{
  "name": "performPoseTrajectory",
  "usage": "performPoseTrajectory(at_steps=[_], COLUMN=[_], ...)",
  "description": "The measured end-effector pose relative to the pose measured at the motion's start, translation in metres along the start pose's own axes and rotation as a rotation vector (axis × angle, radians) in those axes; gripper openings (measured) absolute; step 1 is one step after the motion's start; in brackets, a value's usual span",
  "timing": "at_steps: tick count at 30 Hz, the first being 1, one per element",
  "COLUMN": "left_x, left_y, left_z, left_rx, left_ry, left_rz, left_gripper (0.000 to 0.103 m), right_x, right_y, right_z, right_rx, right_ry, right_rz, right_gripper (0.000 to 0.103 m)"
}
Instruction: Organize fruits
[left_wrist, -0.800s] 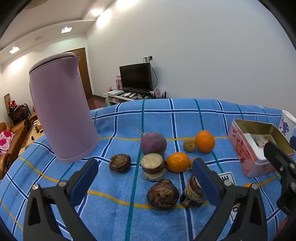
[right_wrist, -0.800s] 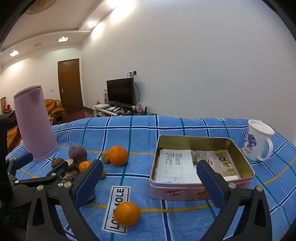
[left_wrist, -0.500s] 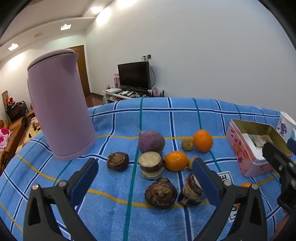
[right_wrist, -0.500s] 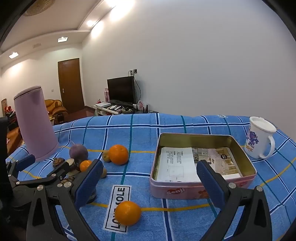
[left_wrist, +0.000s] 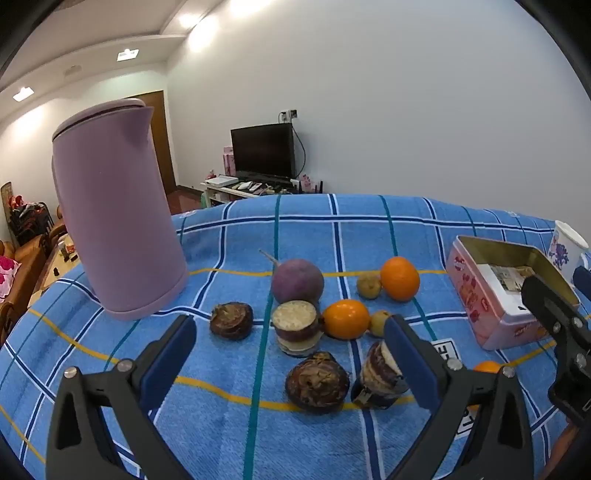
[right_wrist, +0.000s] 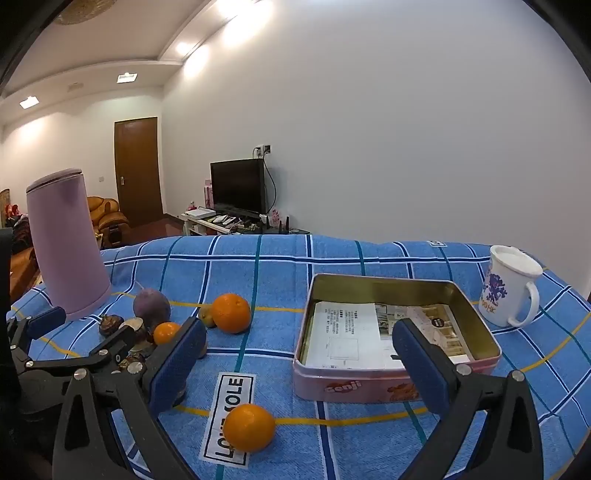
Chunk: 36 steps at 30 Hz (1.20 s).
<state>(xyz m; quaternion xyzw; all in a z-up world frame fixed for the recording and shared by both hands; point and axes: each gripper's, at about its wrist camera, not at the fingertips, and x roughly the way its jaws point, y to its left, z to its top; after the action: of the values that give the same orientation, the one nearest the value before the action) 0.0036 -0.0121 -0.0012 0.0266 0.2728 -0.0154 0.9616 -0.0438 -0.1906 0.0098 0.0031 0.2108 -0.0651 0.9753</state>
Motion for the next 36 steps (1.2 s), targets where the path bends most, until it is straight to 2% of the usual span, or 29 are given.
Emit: performPoseTrajectory(at_steps=[36], left_x=[0.0018], left_y=[0.0033], left_z=[-0.0033], left_rx=[0.002], left_ry=[0.012], left_rz=[-0.020], left_gripper=[0.103], right_x=[0.0022], right_y=[-0.0055], right_z=[0.0016], right_rx=[0.008], right_ry=[0.012], right_rz=[-0.007], right_gripper=[0.102])
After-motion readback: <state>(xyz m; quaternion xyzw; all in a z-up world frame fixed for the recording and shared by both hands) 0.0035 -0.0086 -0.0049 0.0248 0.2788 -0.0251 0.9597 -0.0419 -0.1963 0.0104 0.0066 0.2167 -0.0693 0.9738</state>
